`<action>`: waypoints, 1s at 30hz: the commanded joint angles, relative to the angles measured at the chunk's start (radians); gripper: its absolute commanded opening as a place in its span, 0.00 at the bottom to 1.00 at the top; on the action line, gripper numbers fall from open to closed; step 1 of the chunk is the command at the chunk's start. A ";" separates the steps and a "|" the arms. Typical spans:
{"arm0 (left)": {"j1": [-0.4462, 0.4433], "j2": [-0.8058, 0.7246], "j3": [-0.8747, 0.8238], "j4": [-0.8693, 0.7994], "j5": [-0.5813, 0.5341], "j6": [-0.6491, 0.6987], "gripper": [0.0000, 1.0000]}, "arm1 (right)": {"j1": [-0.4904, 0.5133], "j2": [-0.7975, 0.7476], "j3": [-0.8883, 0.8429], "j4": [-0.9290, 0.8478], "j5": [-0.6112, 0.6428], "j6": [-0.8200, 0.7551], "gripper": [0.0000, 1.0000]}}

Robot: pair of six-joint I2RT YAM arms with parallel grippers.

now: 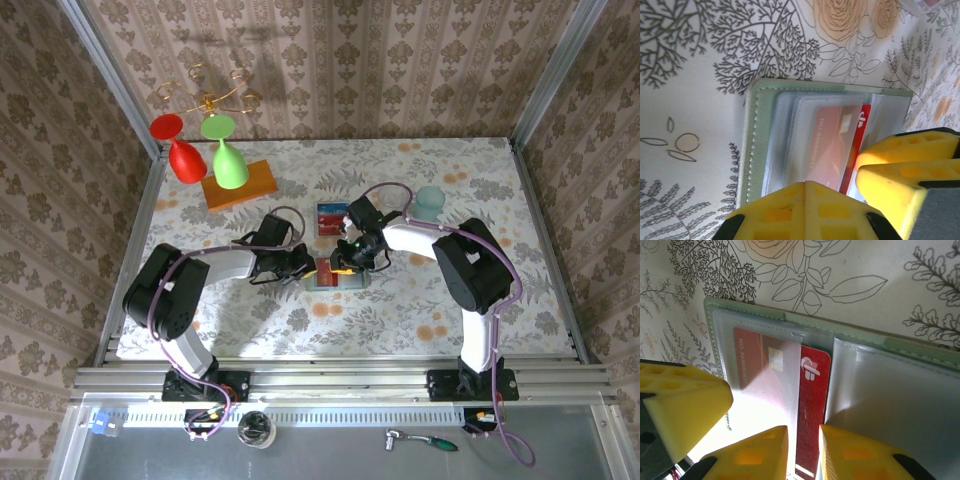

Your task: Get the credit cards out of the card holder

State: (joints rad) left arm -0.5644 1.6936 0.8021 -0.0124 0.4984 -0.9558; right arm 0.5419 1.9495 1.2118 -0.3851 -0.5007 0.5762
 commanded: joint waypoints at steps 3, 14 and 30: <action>-0.002 0.026 0.018 -0.041 -0.001 0.033 0.02 | 0.004 -0.024 -0.001 0.020 -0.023 0.010 0.25; 0.000 0.049 0.017 -0.073 -0.012 0.054 0.00 | 0.004 0.003 -0.007 0.058 -0.076 0.026 0.24; 0.001 0.050 0.016 -0.079 -0.014 0.056 0.00 | 0.004 0.033 0.008 -0.022 0.002 -0.004 0.22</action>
State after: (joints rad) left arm -0.5640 1.7161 0.8143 -0.0231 0.5014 -0.9203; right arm 0.5419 1.9705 1.2110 -0.3473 -0.5495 0.5835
